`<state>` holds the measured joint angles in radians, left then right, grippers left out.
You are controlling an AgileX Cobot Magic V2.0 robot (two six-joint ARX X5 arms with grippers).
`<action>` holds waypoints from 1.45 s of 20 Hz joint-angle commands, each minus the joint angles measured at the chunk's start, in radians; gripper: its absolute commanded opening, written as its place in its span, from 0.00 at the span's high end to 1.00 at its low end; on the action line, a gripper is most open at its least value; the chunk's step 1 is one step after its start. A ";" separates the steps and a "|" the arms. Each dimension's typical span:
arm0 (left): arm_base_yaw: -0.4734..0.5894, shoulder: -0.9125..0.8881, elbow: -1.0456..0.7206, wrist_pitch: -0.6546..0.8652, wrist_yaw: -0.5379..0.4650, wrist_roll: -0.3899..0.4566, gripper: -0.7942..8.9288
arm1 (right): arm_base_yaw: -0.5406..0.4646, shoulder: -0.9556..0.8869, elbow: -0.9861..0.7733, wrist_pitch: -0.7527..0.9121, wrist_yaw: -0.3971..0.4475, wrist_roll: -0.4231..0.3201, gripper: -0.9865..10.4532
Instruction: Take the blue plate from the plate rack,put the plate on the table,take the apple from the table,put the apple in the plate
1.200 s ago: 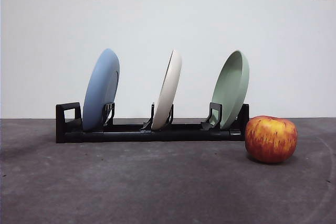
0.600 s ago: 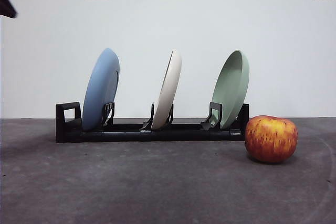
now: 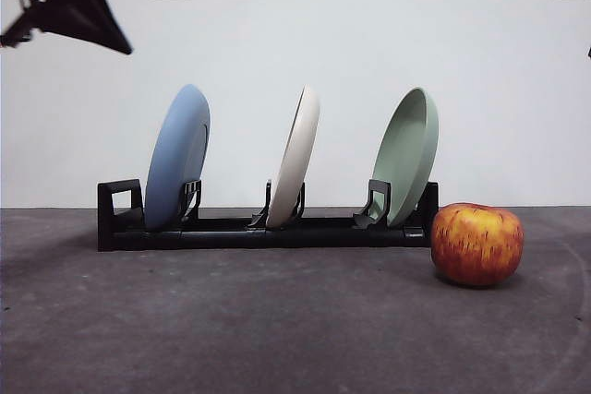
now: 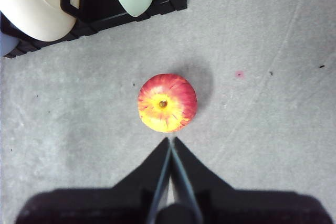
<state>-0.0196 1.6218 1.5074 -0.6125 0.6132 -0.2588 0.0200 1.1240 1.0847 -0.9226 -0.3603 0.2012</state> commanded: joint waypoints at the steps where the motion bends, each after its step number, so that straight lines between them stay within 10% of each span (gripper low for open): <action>1: -0.003 0.096 0.106 -0.006 0.050 -0.056 0.75 | 0.000 0.005 0.007 0.002 -0.003 -0.010 0.91; 15: -0.113 0.359 0.367 -0.057 -0.045 -0.108 0.65 | 0.000 0.005 0.007 -0.030 -0.003 -0.010 0.91; 29: -0.180 0.359 0.367 -0.106 -0.218 -0.070 0.93 | 0.000 0.005 0.007 -0.051 0.001 -0.011 0.91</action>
<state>-0.1978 1.9701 1.8759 -0.7197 0.4038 -0.3519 0.0200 1.1255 1.0863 -0.9733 -0.3592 0.1978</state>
